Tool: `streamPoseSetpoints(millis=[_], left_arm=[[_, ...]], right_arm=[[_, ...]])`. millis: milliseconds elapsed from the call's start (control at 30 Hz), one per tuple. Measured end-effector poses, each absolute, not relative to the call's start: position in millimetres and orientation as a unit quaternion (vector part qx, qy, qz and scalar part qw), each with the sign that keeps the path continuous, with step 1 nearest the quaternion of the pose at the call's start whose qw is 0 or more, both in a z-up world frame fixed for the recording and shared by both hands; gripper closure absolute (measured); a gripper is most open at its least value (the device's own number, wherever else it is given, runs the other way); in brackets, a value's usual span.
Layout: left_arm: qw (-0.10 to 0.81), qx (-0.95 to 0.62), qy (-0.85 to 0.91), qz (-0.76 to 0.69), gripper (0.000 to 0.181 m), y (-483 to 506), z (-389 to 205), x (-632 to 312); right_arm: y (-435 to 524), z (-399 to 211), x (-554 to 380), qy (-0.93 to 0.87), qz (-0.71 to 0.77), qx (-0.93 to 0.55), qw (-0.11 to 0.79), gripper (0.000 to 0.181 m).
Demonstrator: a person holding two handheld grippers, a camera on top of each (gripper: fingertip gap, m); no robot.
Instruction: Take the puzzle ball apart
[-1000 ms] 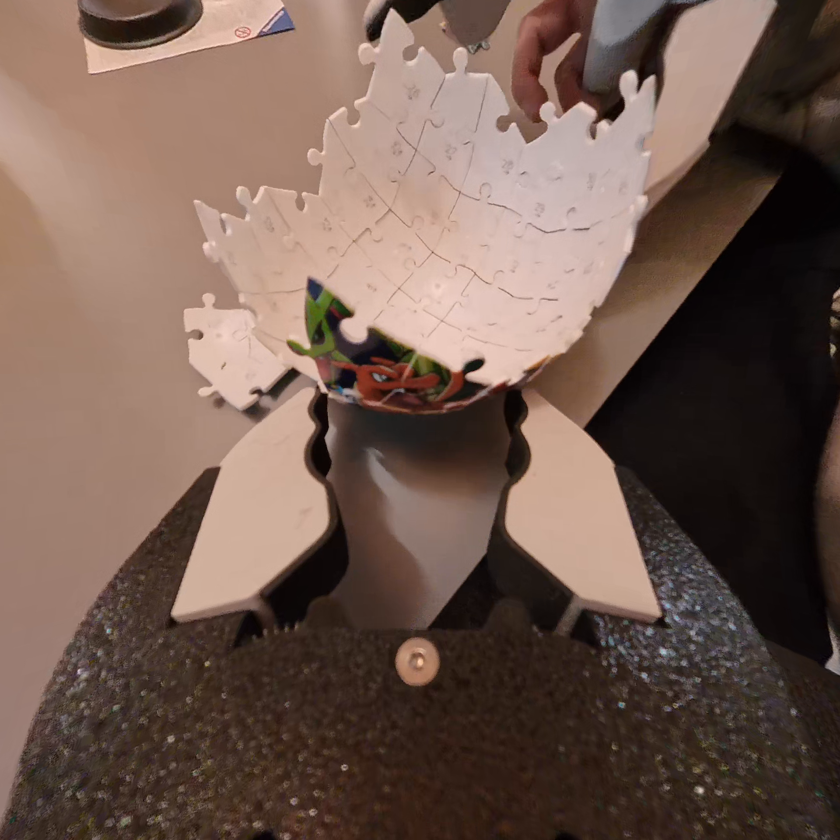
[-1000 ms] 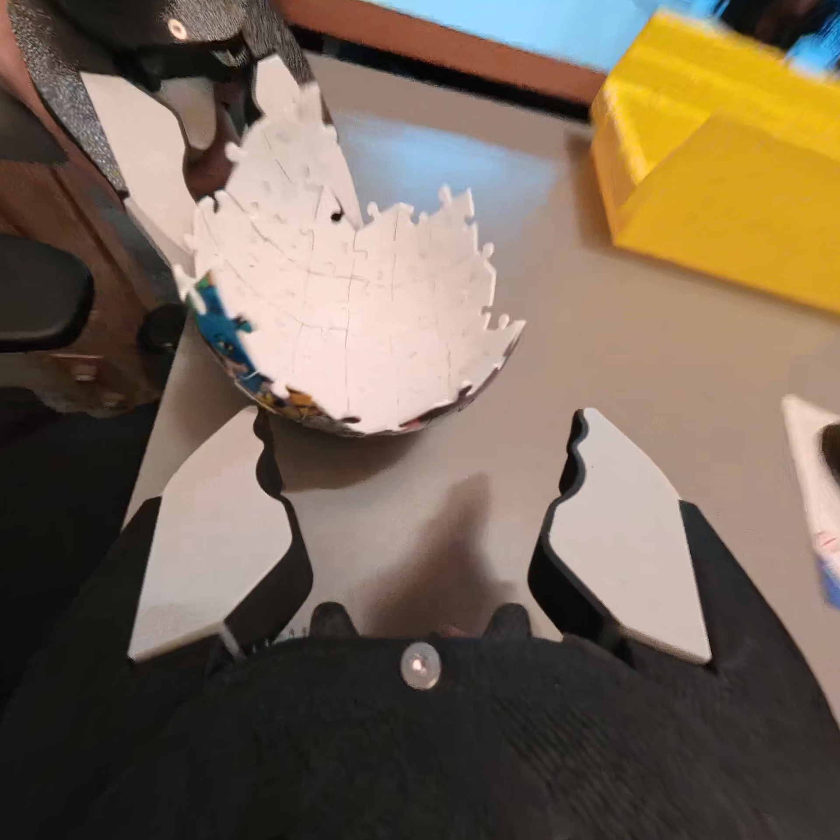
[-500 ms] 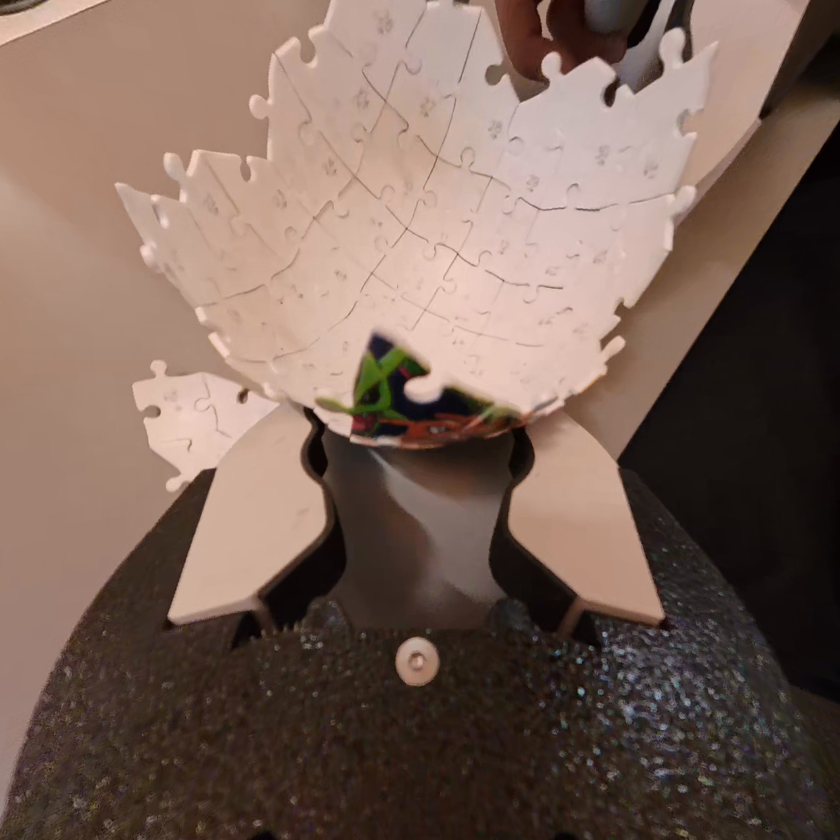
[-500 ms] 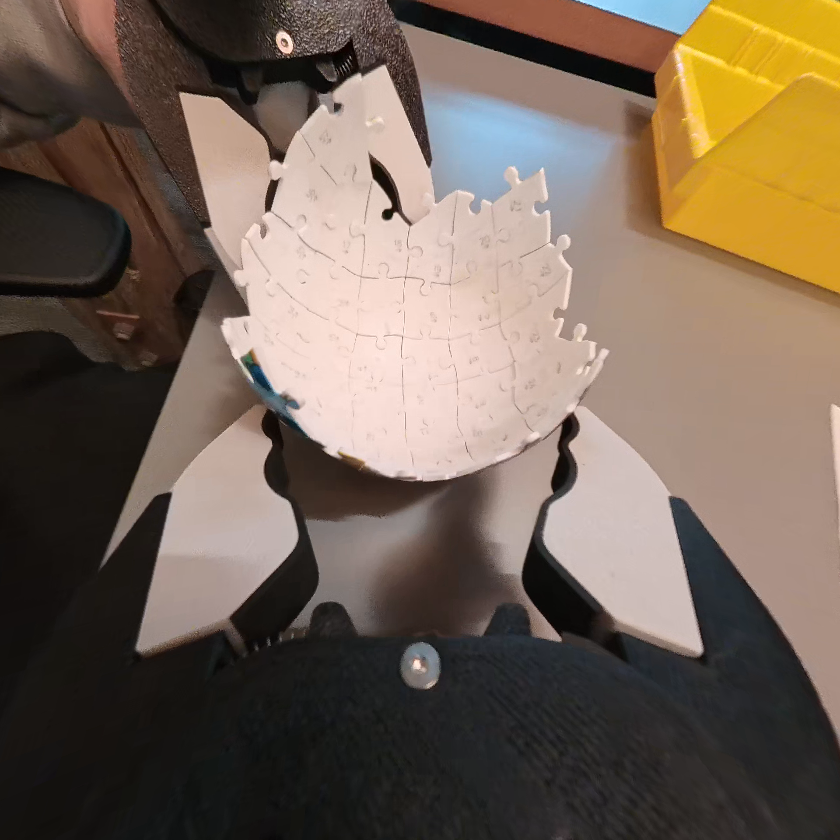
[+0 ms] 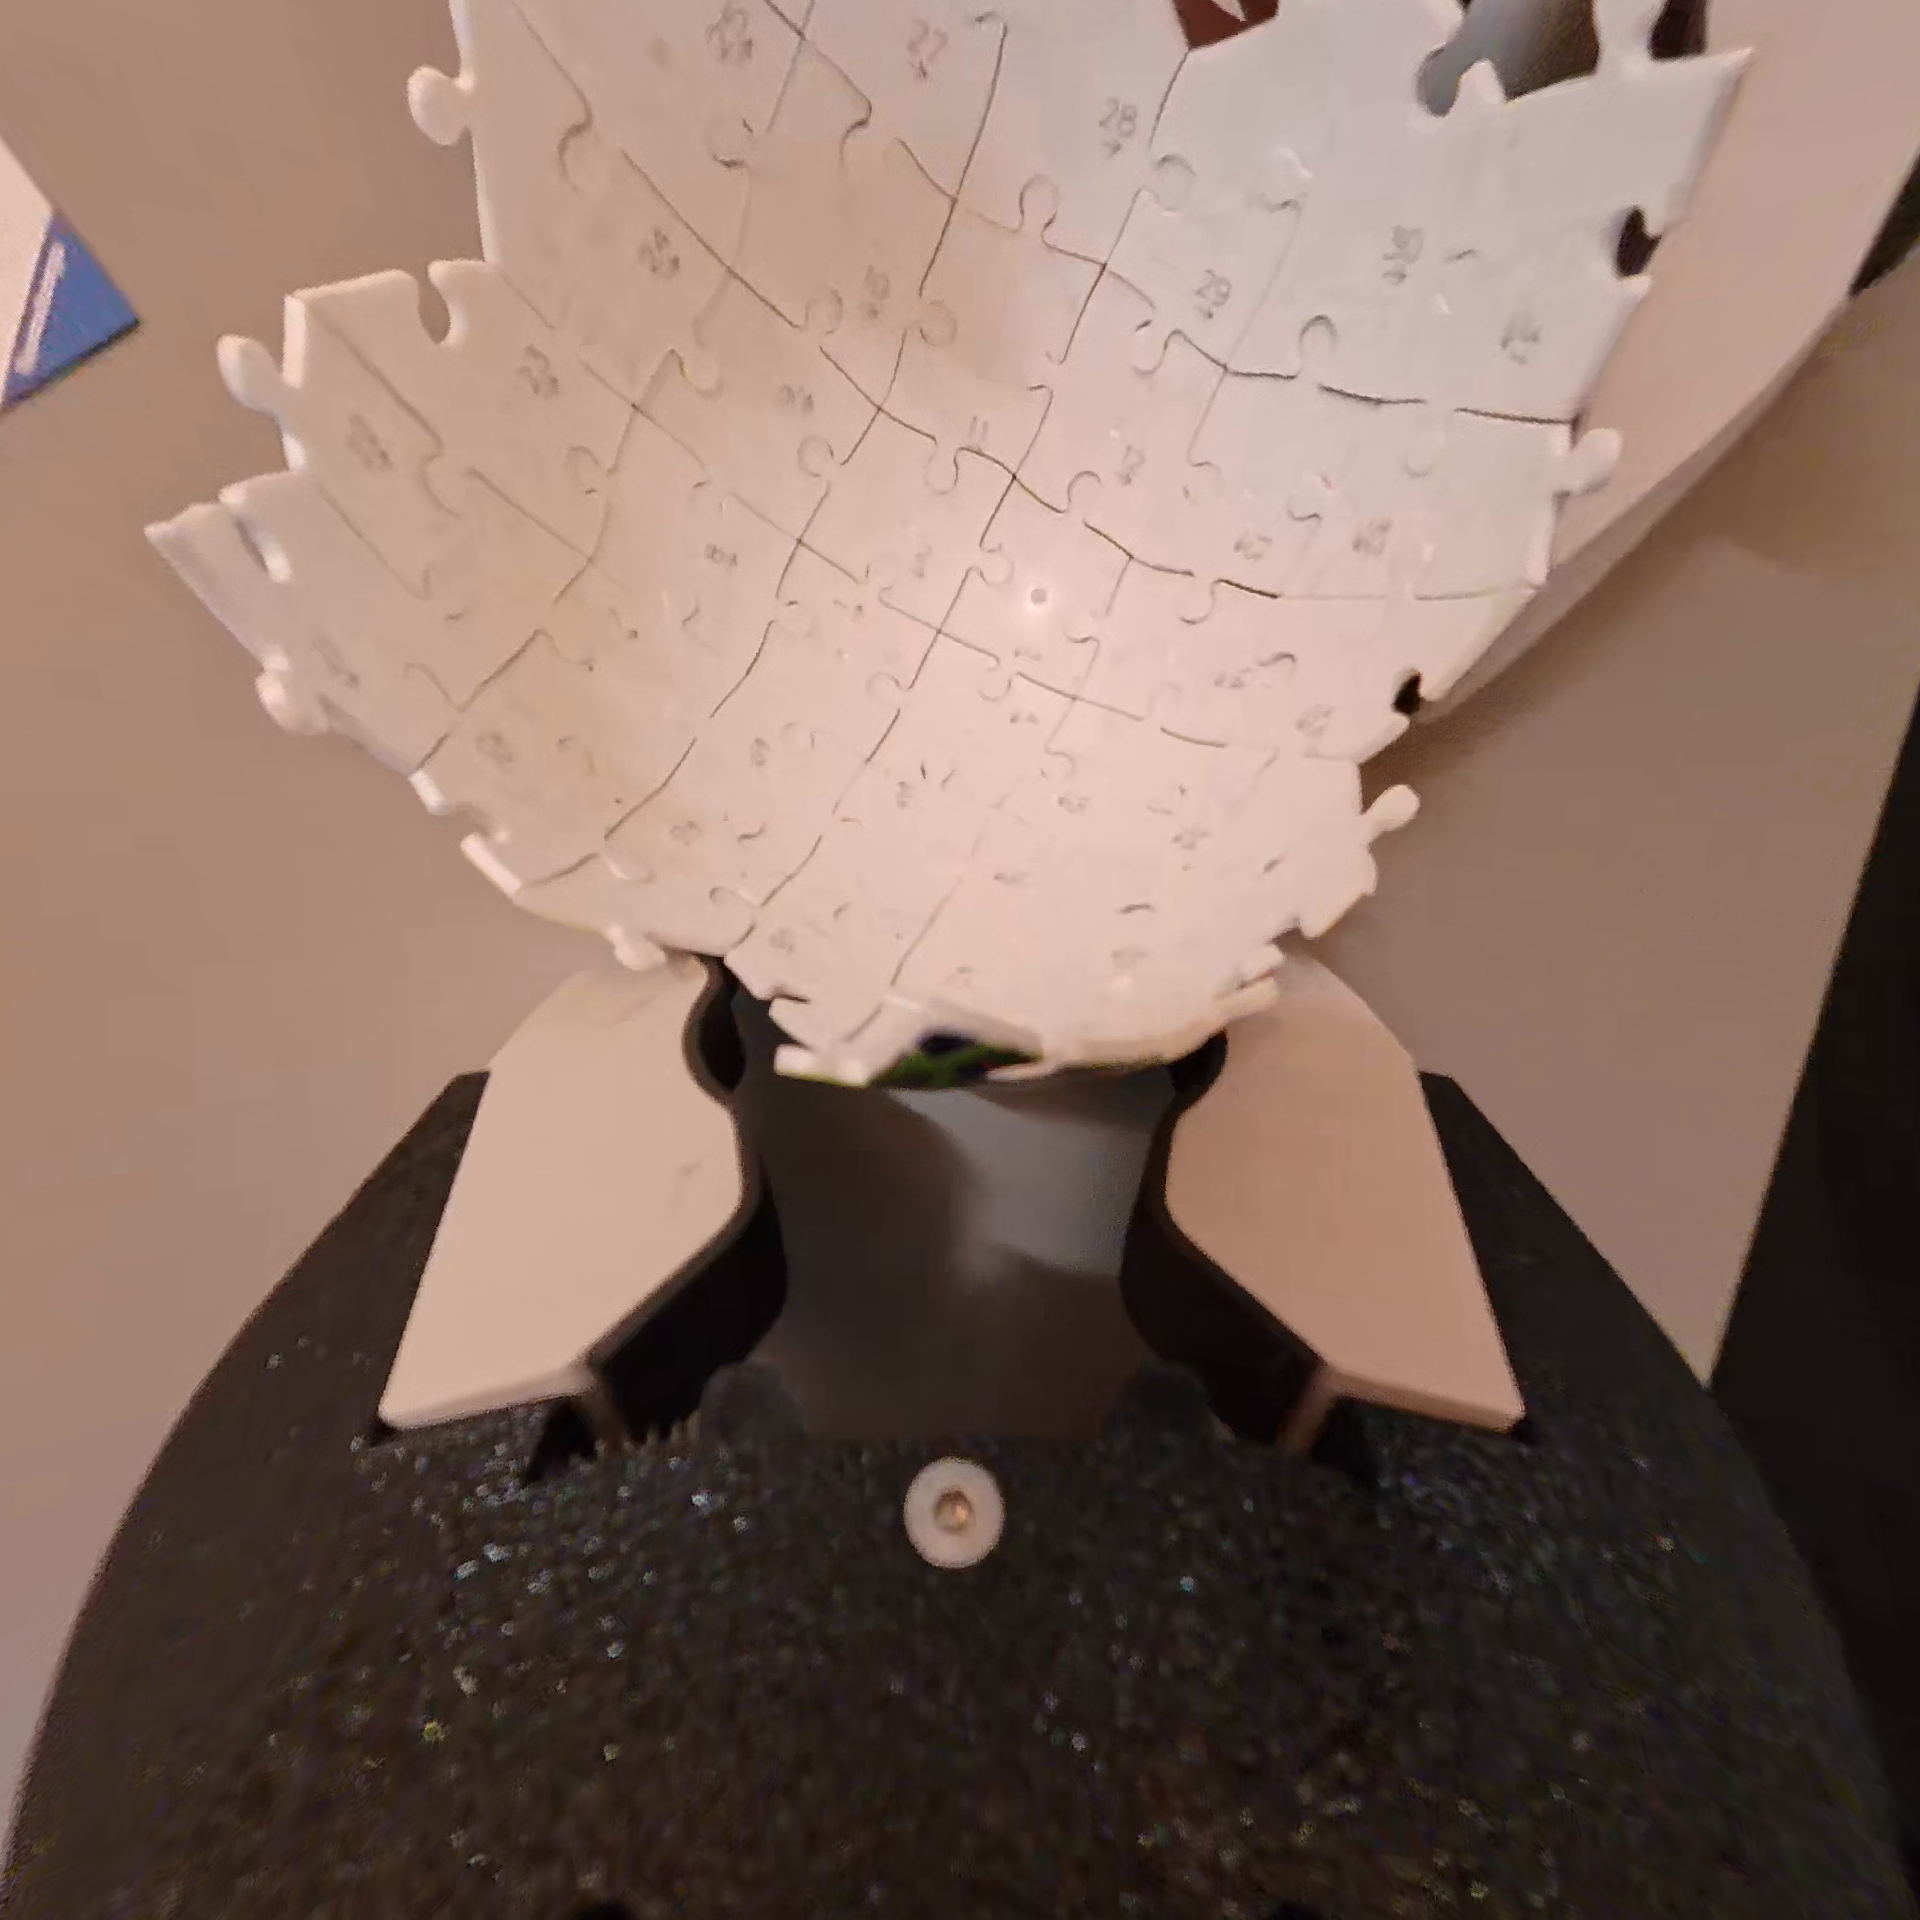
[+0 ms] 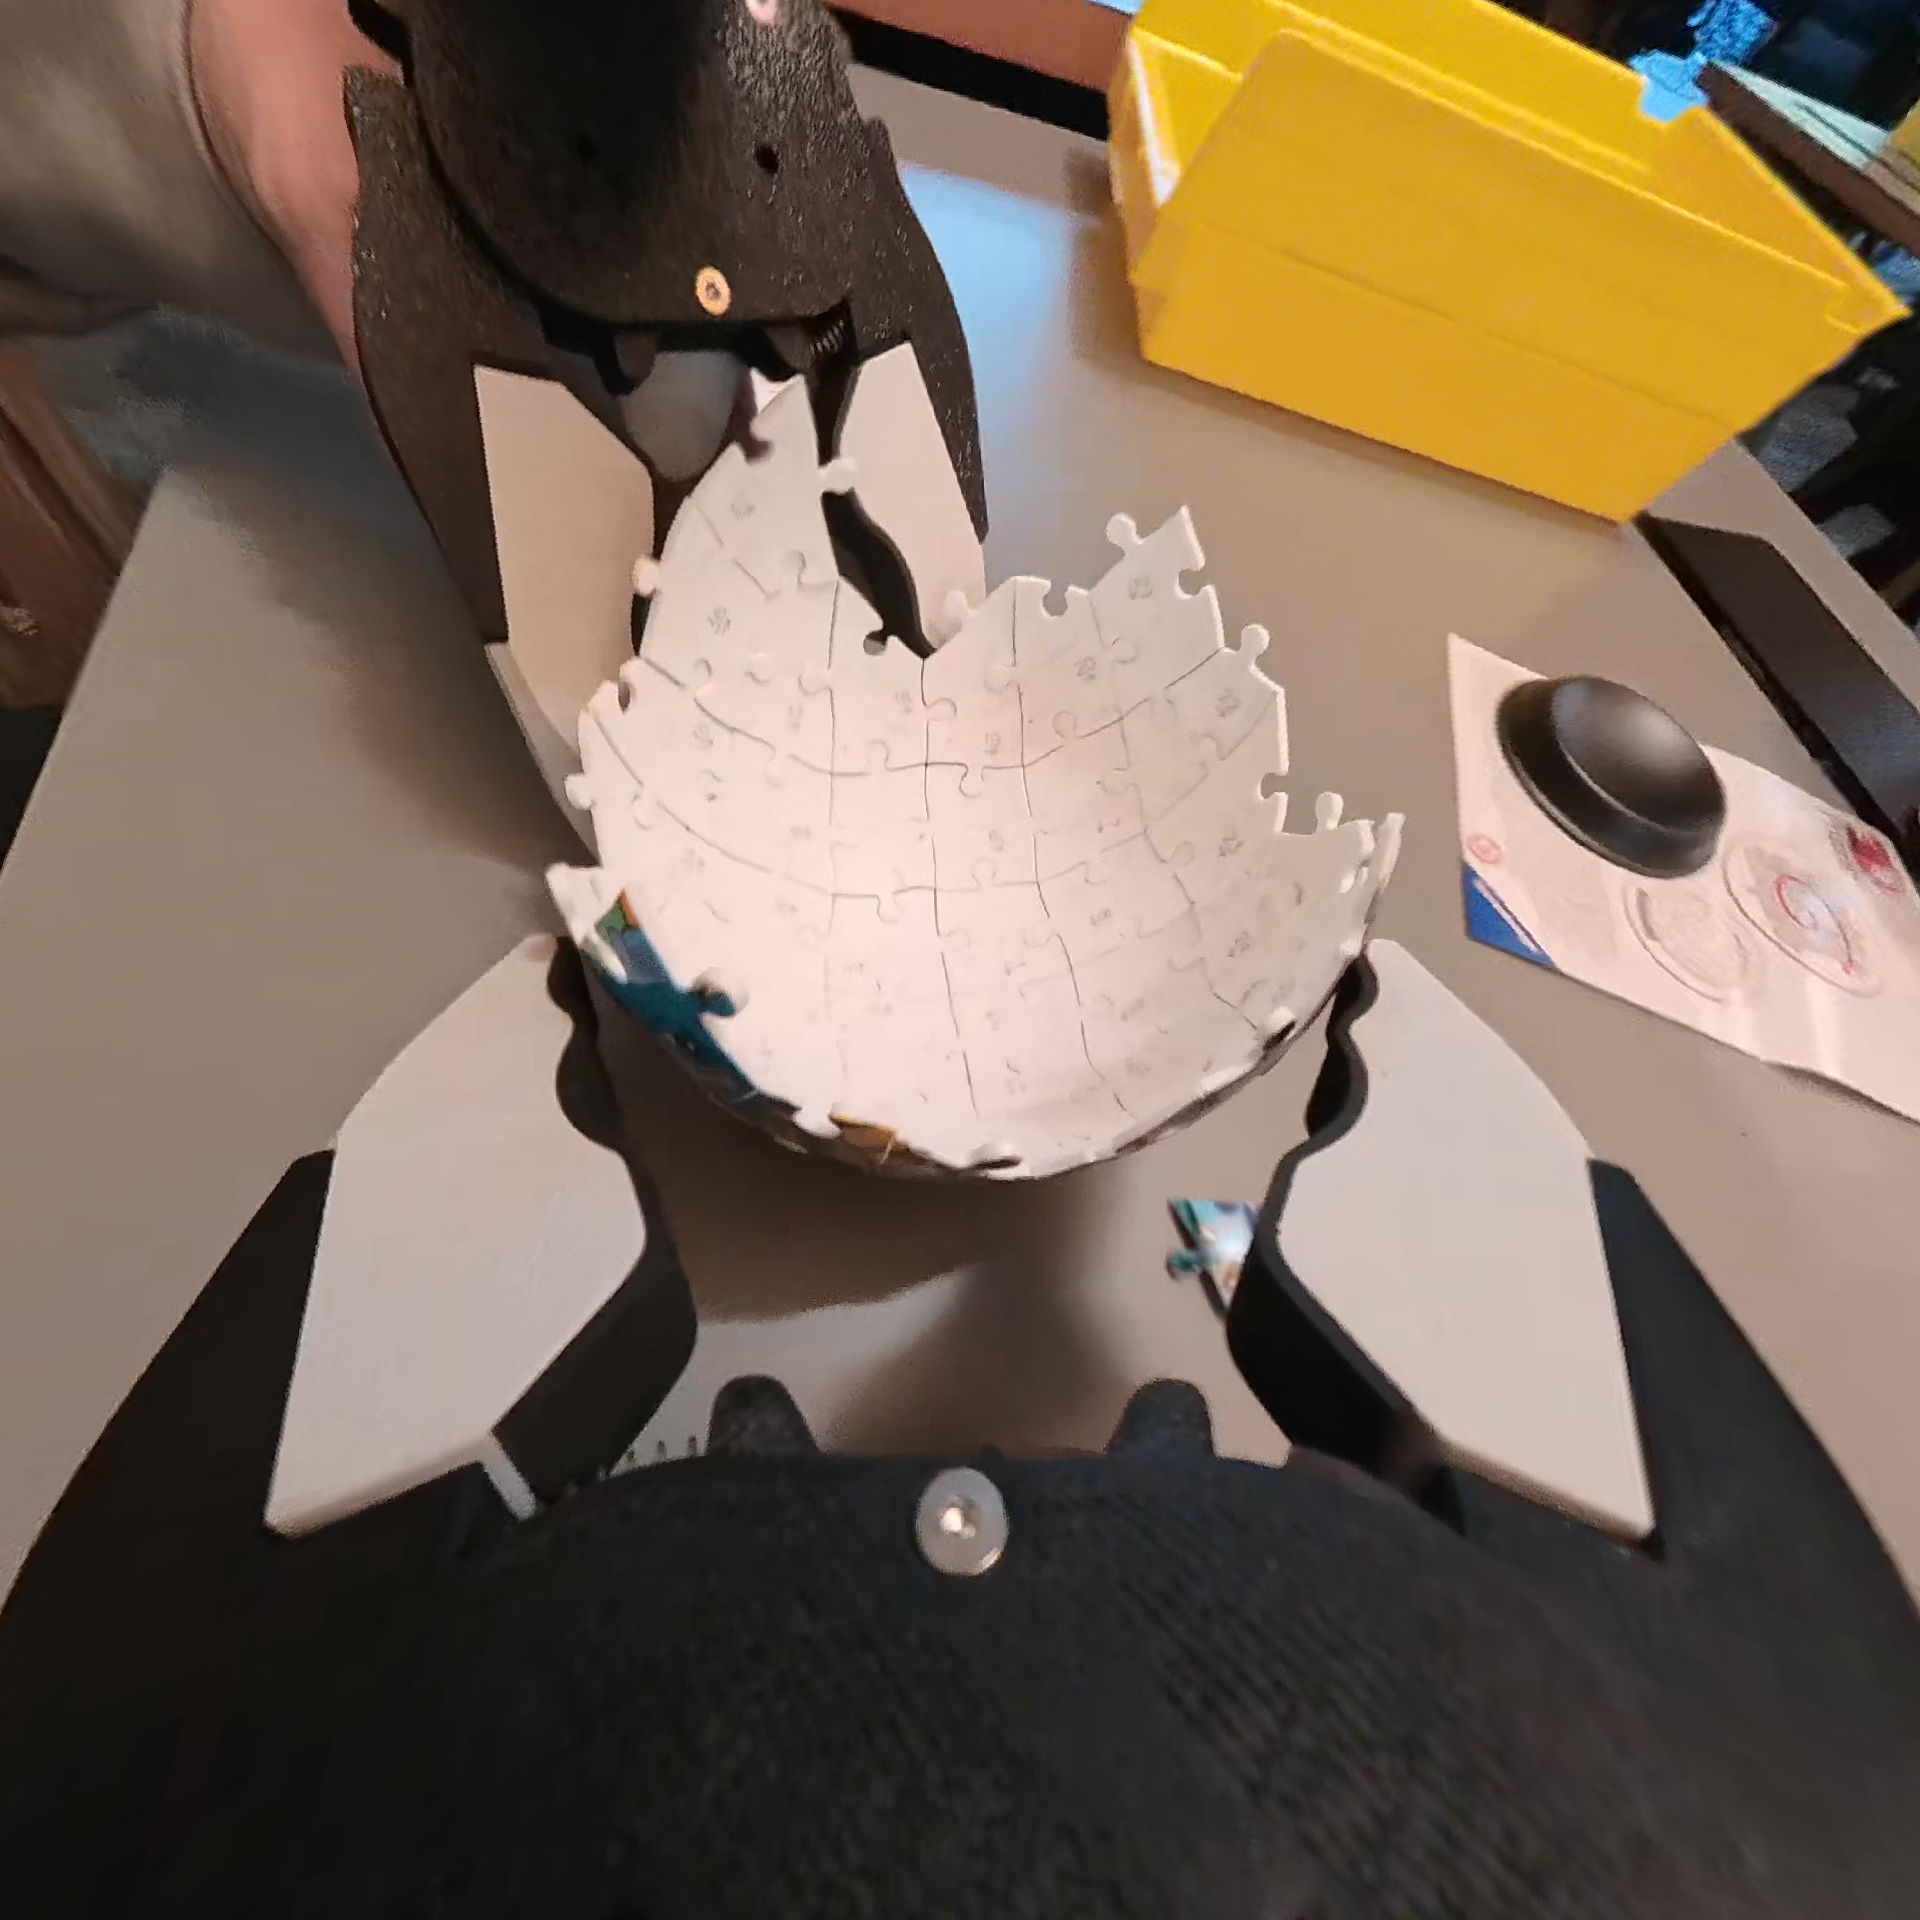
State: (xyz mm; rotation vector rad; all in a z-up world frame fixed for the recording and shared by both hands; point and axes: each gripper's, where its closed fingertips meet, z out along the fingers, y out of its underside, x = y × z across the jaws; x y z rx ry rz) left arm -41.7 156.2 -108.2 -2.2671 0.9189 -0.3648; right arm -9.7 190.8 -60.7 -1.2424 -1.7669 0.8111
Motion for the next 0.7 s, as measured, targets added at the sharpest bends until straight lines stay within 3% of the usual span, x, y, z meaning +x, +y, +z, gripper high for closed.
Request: streamPoseSetpoints(millis=[133,367,700], left_arm=[[0.326,-0.860,0.364,-0.145,0.100,179,-108,-25],[0.326,-0.861,0.364,-0.142,0.099,197,-108,-16],[0.321,-0.889,0.309,-0.100,0.083,199,-109,-28]], right_arm=[[209,-61,5,-0.692,0.318,-0.492,0.422,0.045],[232,-64,13,-0.713,0.281,-0.454,0.455,0.053],[226,-48,18,-0.697,0.200,-0.383,0.573,0.058]])
